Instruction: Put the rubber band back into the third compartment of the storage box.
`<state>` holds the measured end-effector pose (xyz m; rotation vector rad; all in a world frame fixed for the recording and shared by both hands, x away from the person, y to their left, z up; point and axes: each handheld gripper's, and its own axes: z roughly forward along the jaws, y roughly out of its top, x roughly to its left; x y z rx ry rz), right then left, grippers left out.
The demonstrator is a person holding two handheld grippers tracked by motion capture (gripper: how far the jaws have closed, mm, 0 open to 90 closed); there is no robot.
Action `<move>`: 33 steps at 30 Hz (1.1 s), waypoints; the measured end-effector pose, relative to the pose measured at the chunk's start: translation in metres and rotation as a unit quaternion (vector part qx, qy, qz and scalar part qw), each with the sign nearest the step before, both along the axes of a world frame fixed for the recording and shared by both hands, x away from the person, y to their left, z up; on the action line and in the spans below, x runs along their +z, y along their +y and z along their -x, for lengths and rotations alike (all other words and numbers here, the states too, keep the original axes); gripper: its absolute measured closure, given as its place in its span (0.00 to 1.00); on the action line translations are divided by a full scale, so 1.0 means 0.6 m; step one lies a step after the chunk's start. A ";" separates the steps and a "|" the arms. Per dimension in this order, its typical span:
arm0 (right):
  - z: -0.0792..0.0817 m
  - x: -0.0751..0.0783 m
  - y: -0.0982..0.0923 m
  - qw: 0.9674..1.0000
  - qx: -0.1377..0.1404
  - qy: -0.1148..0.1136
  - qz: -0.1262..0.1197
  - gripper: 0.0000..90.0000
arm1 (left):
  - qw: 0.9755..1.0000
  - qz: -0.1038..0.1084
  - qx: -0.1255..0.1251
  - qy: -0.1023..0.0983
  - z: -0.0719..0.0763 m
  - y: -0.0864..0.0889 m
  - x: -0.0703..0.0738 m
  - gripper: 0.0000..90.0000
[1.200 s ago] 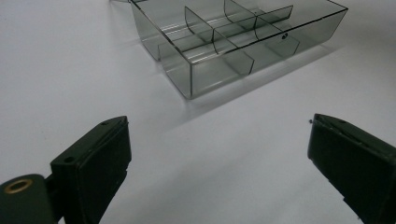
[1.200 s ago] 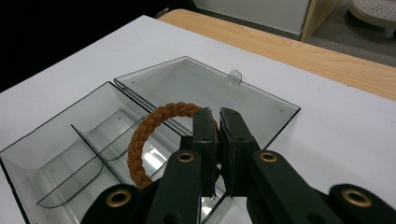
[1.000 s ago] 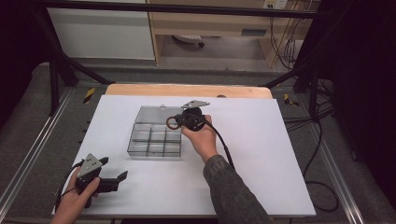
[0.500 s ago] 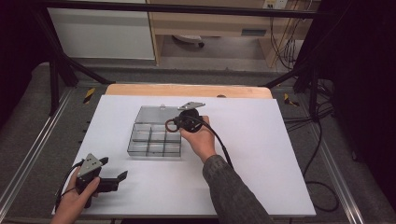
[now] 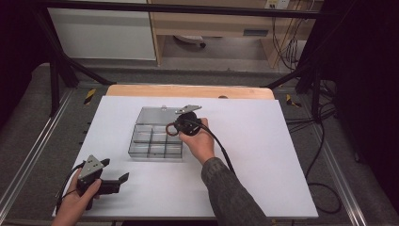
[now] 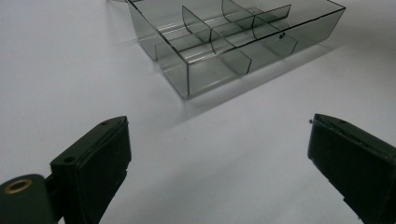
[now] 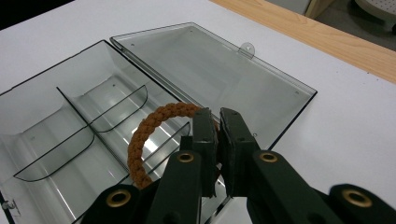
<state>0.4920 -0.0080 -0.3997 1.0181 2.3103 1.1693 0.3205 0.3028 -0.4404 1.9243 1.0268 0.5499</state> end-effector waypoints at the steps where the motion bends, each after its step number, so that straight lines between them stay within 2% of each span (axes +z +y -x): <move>1: 0.000 -0.001 0.001 1.000 -0.002 0.002 -0.002 0.95 | 1.000 0.001 0.000 0.001 0.000 0.000 0.000 0.07; 13: -0.001 -0.012 0.004 1.000 -0.003 0.006 0.005 0.95 | 1.000 0.002 0.000 0.000 0.000 0.002 0.000 0.07; 18: 0.002 -0.018 0.007 1.000 0.003 0.004 0.018 0.95 | 1.000 0.004 0.001 -0.001 0.000 0.002 0.001 0.07; 30: 0.001 -0.024 0.012 1.000 -0.001 0.009 0.029 0.94 | 1.000 0.005 0.000 -0.006 0.001 0.002 0.003 0.07; 33: 0.001 -0.024 0.012 1.000 -0.001 0.010 0.026 0.94 | 1.000 0.005 0.000 -0.005 0.000 0.001 0.003 0.07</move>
